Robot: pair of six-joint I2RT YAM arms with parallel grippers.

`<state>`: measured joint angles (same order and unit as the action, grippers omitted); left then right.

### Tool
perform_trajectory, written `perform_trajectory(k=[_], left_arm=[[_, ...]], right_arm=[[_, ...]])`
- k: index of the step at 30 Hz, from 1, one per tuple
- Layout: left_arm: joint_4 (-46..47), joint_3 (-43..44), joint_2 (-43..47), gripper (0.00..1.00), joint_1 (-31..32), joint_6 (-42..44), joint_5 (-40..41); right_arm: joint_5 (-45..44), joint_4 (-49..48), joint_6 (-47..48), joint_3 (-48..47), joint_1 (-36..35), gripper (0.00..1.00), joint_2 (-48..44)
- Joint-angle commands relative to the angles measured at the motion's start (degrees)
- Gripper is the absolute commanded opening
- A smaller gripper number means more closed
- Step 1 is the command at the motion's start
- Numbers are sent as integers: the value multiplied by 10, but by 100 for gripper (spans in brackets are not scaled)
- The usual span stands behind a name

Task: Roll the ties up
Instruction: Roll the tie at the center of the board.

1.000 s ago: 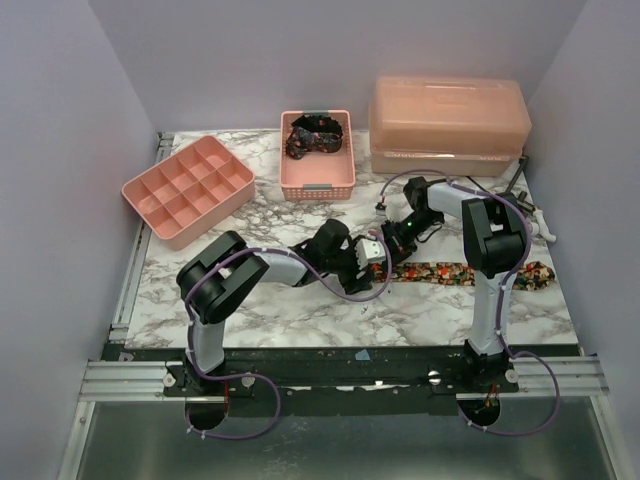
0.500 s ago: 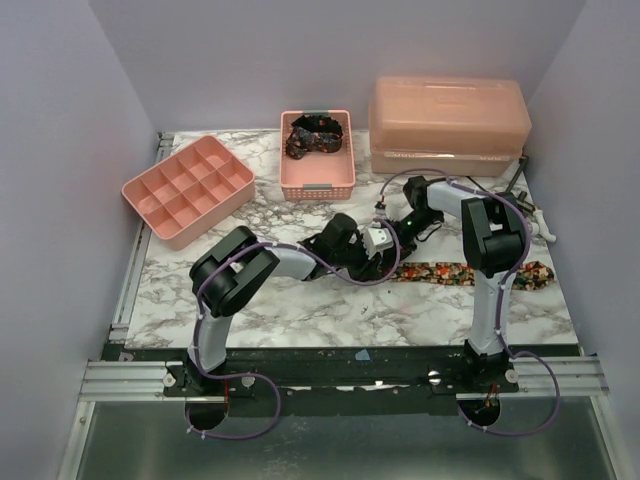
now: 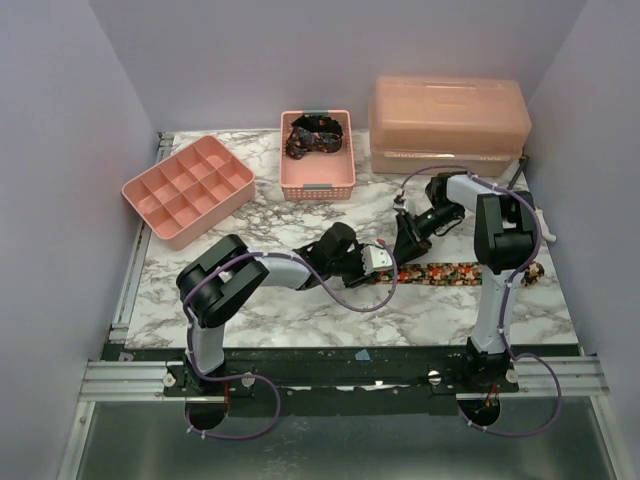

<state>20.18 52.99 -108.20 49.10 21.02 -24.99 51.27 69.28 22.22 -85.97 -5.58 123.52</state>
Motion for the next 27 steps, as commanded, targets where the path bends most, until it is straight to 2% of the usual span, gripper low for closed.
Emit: perform_trajectory(k=[1,3,5,10,14,19,22,27], left_arm=[[-107,-13,-20,24,12,79,80],[-113,-9,-20,25,12,77,81],[-118,-7,-16,24,12,70,71],[-165,15,28,25,2,63,-11],[-234,49,31,26,2,73,-27],[-295,76,-24,26,2,83,3],[-300,74,-45,27,2,75,28],[-299,80,-58,30,0,27,36]], right_arm=[[44,60,22,32,-14,33,-12],[-12,21,-1,55,-14,26,-21],[-59,-24,-24,71,-15,24,-22],[-144,-92,-37,66,-14,20,17],[-172,-92,-10,40,-14,19,47],[-160,-70,0,-16,-17,20,50],[-118,-36,13,-22,-17,28,29],[4,-12,-5,20,-24,48,-33]])
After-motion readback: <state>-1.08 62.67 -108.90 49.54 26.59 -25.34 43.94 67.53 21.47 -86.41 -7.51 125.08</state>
